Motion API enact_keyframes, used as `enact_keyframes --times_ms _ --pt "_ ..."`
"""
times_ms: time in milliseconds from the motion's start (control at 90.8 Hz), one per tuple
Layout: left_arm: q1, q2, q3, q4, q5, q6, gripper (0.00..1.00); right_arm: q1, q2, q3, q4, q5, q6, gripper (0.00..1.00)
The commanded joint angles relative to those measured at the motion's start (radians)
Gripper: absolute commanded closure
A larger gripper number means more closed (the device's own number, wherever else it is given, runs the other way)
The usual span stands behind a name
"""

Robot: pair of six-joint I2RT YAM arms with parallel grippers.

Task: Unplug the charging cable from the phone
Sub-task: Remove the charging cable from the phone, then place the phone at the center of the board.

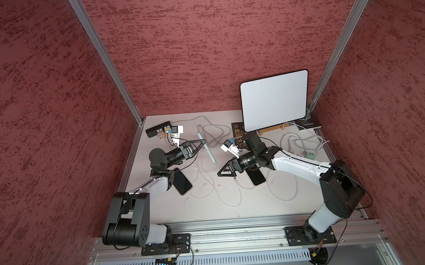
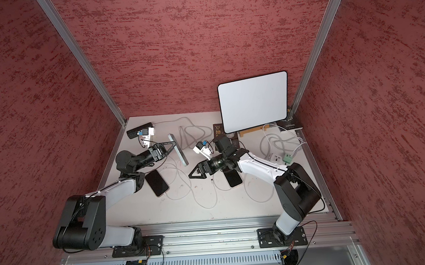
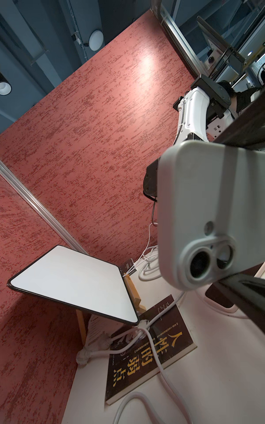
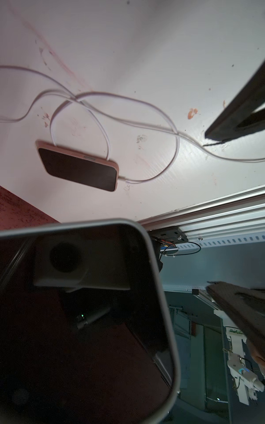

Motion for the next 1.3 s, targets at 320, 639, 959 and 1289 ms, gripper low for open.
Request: enact_keyframes --times_ms 320,639,959,1289 --pt "-0.032 -0.005 0.026 0.087 0.057 0.019 0.86 0.004 -0.022 0.024 0.261 -0.148 0.173 0.01" --pt "-0.047 0.001 0.031 0.091 0.076 0.024 0.86 0.009 0.007 0.042 0.347 -0.138 0.246 0.01" --pt "-0.059 0.005 0.035 0.087 0.087 0.035 0.86 0.011 0.016 0.040 0.449 -0.162 0.311 0.01" --pt "-0.069 0.002 0.040 0.044 0.088 0.065 0.86 0.017 0.015 0.039 0.473 -0.167 0.324 0.07"
